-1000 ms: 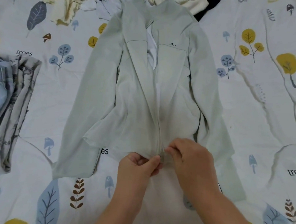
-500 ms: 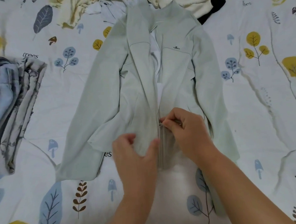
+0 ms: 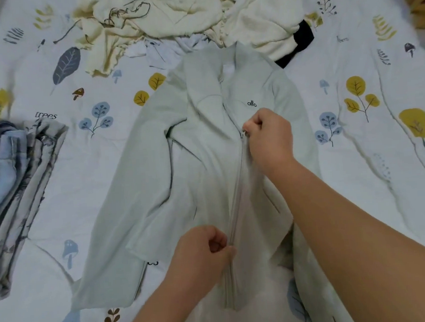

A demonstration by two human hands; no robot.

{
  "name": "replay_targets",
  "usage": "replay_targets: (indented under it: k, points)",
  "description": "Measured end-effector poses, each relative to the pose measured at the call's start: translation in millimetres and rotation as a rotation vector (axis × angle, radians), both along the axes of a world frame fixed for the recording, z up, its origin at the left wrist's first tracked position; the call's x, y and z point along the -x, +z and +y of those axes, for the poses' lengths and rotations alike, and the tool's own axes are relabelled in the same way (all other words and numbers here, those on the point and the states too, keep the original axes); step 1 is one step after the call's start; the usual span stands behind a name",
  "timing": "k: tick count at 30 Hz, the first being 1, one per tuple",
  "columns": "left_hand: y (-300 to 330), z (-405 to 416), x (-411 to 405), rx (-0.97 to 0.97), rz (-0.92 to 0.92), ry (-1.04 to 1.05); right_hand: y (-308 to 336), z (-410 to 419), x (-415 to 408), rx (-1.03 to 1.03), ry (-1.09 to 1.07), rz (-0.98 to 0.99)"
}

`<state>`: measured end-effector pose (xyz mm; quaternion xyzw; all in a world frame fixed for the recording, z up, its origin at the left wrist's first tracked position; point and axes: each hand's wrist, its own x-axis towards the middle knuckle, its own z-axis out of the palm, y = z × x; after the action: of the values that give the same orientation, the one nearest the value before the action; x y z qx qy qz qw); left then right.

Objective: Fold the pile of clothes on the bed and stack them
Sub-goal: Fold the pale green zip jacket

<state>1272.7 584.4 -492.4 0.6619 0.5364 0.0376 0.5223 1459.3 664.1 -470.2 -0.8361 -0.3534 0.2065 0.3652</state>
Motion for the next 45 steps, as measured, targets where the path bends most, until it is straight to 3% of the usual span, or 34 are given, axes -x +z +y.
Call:
replay_targets:
  k: [3, 7, 13, 18, 22, 25, 29, 32, 36, 42, 45]
  points:
    - [1.1, 15.3, -2.0, -0.011, 0.028, -0.04, 2.7, 5.8, 0.8, -0.046, 0.074, 0.049]
    - [6.5, 47.9, -36.0, -0.064, -0.1, 0.2, 9.2, -2.2, 7.1, -0.05, 0.132, 0.049]
    - [12.0, 105.6, -84.2, -0.344, -0.135, 0.159, 18.6, -3.1, 9.5, -0.025, 0.136, 0.054]
    - [11.0, 109.1, -74.7, -0.3, -0.159, 0.053, 18.1, 21.9, -7.4, 0.06, 0.054, -0.052]
    - [8.3, 114.3, -61.6, -0.239, -0.133, -0.044, 25.9, 62.6, -32.7, -0.017, -0.053, -0.064]
    - [9.8, 126.1, -59.6, -0.227, -0.092, -0.105, 27.3, 80.5, -38.9, -0.046, 0.001, 0.024]
    - [17.1, 146.6, -92.4, -0.162, -0.159, 0.134, 24.7, 80.6, -36.0, -0.057, 0.129, 0.097]
    - [21.0, 173.6, -125.1, -0.329, -0.161, 0.264, 24.3, 83.2, -42.9, -0.049, 0.212, 0.108]
    - [18.8, 191.2, -136.7, -0.432, -0.136, 0.198, 22.5, 102.0, -61.1, -0.021, 0.236, -0.005]
    - [4.2, 184.8, -113.5, -0.308, -0.111, 0.081, 20.6, 150.2, -89.4, -0.053, 0.077, -0.073]
    - [1.6, 187.6, -111.6, -0.316, -0.046, 0.097, 19.9, 159.8, -91.1, -0.064, 0.127, -0.027]
